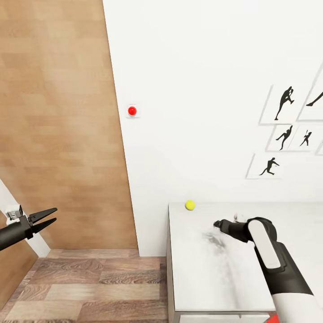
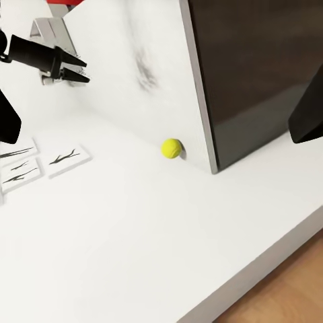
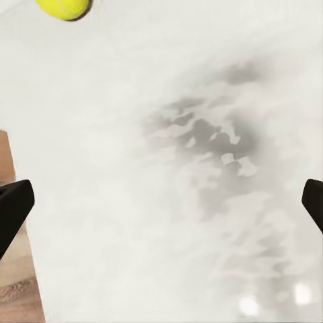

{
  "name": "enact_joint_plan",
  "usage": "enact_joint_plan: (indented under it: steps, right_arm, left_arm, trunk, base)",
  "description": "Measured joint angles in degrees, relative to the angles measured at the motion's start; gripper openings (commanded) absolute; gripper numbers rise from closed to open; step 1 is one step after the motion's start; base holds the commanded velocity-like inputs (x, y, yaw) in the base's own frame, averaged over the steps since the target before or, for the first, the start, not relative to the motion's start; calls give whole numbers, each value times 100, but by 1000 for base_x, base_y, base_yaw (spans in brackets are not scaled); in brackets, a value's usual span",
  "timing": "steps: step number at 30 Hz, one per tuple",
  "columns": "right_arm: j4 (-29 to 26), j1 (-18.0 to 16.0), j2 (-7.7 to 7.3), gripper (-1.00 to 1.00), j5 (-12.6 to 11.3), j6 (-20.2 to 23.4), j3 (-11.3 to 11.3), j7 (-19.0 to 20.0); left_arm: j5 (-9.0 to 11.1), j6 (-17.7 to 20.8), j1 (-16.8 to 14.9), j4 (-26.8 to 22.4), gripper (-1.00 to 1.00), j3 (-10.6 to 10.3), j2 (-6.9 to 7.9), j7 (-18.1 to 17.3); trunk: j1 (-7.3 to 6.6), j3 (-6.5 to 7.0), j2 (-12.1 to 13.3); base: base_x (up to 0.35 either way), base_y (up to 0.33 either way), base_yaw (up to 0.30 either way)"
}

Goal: Put all the toys in the child's room - the three board games (two on the bed and one on the table), the two jigsaw puzzles on the table, and the tennis ball on the table - inside the toy box on the table in the child's room.

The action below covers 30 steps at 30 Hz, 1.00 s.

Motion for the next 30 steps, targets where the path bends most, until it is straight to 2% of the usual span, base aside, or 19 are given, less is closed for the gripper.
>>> enact_joint_plan:
  steps: [8, 22, 30]
  right_arm:
    - [-390, -23, 29, 100, -18, 21, 26, -6]
    - [-480, -28, 51, 100, -15, 22, 38, -13]
    - [-560, -31, 52, 100, -48, 21, 38, 0]
  left_arm:
    - [0, 0, -3, 0, 100, 0, 0, 2]
    - [0, 0, -5, 0, 100, 0, 0, 2]
    - [0, 0, -11, 0, 100, 0, 0, 2]
  trunk:
    - [0, 0, 0]
    - [0, 0, 0]
    - [-1, 0, 0]
  base:
    - [0, 0, 0]
    - [0, 0, 0]
    - [104, 0, 0]
